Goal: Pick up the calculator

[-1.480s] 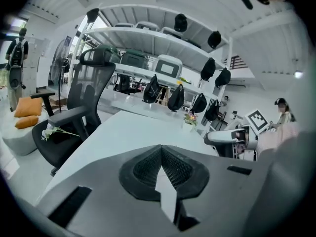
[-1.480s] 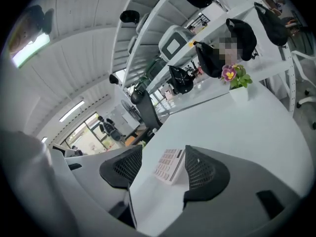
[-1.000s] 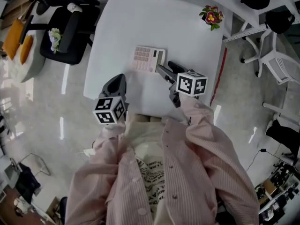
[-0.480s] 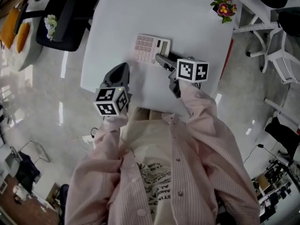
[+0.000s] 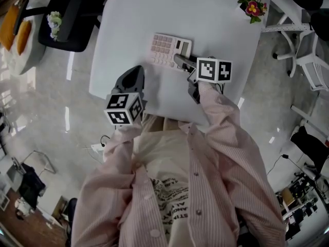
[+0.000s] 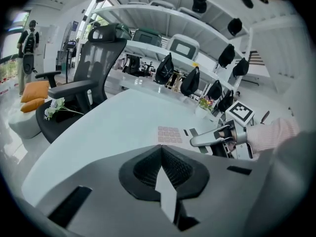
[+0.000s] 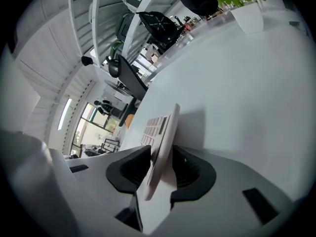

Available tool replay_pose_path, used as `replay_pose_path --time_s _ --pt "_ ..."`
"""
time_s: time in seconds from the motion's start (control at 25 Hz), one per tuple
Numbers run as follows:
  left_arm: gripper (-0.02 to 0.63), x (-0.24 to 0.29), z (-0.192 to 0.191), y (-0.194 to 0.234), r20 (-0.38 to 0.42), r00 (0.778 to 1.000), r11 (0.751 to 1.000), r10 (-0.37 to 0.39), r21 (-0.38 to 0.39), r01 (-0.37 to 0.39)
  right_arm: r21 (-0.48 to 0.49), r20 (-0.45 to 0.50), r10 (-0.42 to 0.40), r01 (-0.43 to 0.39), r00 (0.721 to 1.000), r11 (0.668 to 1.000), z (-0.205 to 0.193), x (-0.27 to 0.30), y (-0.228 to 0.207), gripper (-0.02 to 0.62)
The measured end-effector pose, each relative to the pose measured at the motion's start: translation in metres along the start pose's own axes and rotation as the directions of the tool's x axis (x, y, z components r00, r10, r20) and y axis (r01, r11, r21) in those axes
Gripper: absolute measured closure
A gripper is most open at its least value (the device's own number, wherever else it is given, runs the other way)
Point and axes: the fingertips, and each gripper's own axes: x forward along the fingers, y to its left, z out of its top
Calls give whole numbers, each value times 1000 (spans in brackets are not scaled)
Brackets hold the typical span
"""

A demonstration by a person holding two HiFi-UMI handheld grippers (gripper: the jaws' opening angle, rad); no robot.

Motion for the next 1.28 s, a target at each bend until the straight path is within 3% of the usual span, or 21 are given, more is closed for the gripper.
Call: replay_pose_path --time_s 0.64,0.96,1.28 --pt "606 8 8 -2 -15 999 999 -46 27 47 205 87 77 -94 993 974 2 -2 -1 512" --pt "606 1 18 -2 10 998 997 -55 48 54 349 220 141 -213 965 912 8 -12 6 518" --pt "606 -14 40 -8 62 995 994 -75 83 70 342 295 164 -264 941 902 17 -36 25 518"
